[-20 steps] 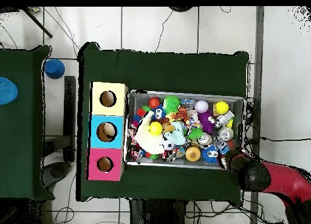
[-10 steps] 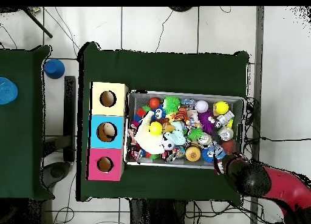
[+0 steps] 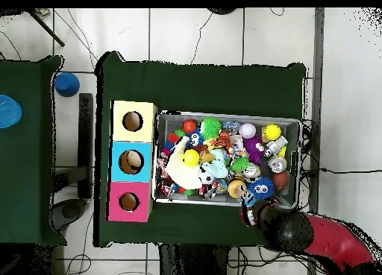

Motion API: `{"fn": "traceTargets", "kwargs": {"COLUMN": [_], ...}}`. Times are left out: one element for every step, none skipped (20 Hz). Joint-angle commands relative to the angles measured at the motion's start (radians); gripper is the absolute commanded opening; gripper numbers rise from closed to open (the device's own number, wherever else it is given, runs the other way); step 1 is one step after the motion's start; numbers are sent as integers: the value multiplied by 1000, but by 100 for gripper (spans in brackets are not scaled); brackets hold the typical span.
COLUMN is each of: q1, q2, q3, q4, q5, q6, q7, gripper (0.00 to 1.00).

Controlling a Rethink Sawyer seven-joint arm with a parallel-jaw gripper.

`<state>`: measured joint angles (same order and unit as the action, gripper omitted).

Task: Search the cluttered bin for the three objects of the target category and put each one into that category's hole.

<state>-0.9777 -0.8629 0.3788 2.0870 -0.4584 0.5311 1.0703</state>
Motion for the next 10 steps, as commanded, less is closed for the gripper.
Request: {"fn": "traceTargets", "kwargs": {"q1": [82, 100, 111, 134, 146, 165, 185, 208, 231, 250], "q2": [-117, -138, -154, -178, -194, -213, -231, -248, -264, -273], "q3": [-54, -67, -74, -89, -96, -108, -120, -132, -145, -158], "q4": [168, 179, 188, 193, 204, 215, 226, 233, 240, 245], "q5": [119, 140, 155, 180, 199, 221, 243, 262, 281, 299], "q6": [71, 75, 79, 98, 101, 106, 111, 118, 126, 130], "q7": [260, 268, 269, 282, 282, 293, 303, 314, 325, 335], "gripper": [0, 0, 0, 0, 0, 0, 0, 0, 0, 0]}}
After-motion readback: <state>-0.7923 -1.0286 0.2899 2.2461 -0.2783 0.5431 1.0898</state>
